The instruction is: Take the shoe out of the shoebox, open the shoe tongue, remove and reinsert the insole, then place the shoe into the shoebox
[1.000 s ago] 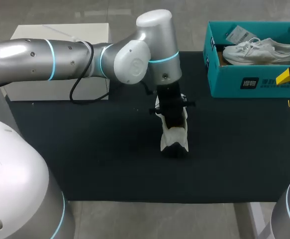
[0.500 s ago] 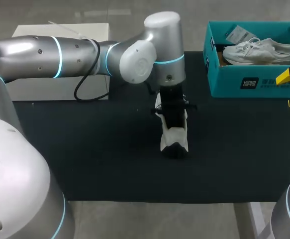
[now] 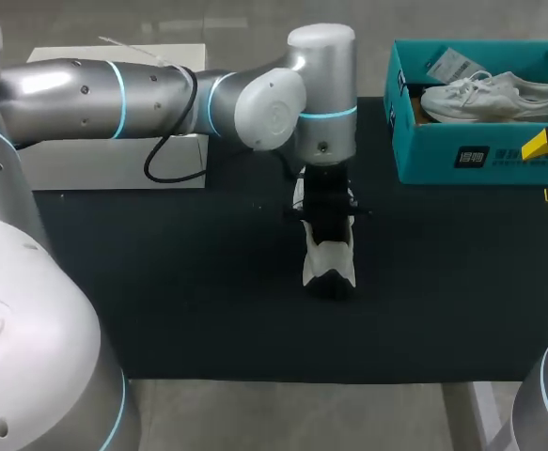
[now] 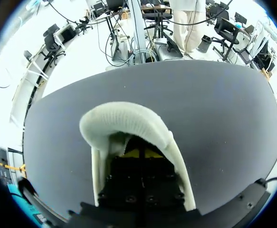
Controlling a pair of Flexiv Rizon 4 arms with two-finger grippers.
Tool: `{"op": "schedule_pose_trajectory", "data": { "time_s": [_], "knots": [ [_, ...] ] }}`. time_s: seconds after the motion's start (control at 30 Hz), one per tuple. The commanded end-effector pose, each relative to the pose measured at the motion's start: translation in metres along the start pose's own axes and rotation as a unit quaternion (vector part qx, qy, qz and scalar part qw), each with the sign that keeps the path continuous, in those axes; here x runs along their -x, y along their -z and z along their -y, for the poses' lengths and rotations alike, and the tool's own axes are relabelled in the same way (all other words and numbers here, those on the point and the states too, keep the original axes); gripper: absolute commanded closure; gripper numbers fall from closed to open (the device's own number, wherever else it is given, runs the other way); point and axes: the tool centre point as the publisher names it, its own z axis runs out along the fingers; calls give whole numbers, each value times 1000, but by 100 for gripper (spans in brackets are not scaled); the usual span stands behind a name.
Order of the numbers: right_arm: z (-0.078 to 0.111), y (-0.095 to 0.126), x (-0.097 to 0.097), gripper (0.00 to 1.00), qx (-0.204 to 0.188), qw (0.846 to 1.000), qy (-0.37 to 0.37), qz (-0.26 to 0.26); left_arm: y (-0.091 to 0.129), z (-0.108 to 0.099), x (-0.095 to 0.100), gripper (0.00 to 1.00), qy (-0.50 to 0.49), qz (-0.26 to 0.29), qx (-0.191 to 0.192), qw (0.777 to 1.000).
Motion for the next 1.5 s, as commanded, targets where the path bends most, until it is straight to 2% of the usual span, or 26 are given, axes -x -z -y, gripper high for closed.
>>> {"op": "schedule_pose_trajectory", "data": {
  "time_s": [0.03, 0.13, 0.3, 0.47, 0.57, 0.7, 0.9, 1.0, 1.2, 1.43, 1.5],
  "knots": [
    [1, 0, 0, 0, 1, 1000, -1, 2, -17, -6, 7, 100, 3, -2, -4, 1000],
    [1, 0, 0, 0, 1, 1000, -1, 2, -16, -6, 6, 100, 4, -1, -4, 1000],
    [1, 0, 0, 0, 1, 1000, -1, 2, 11, -5, 2, 100, 7, 17, 5, 1000],
    [1, 0, 0, 0, 1, 1000, -1, 2, 31, -12, -3, 100, 13, 6, 67, 998],
    [1, 0, 0, 0, 1, 1000, -1, 2, 27, -19, -6, 100, 17, -20, 105, 994],
    [1, 0, 0, 0, 1, 1000, -1, 2, 11, -27, -8, 100, 28, -42, 126, 991],
    [1, 0, 0, 0, 1, 1000, -1, 2, -1, -28, -9, 100, 29, -49, 116, 992],
    [1, 0, 0, 0, 1, 1000, -1, 2, 9, -22, -8, 100, 25, -40, 110, 993],
    [1, 0, 0, 0, 1, 1000, -1, 2, 42, -18, -4, 100, 18, -20, 163, 986],
    [1, 0, 0, 0, 1, 1000, -1, 2, 44, -35, -2, 100, 33, -9, 195, 980],
    [1, 0, 0, 0, 1, 1000, -1, 2, 44, -40, -2, 78, 40, -20, 218, 975]
  ]
}}
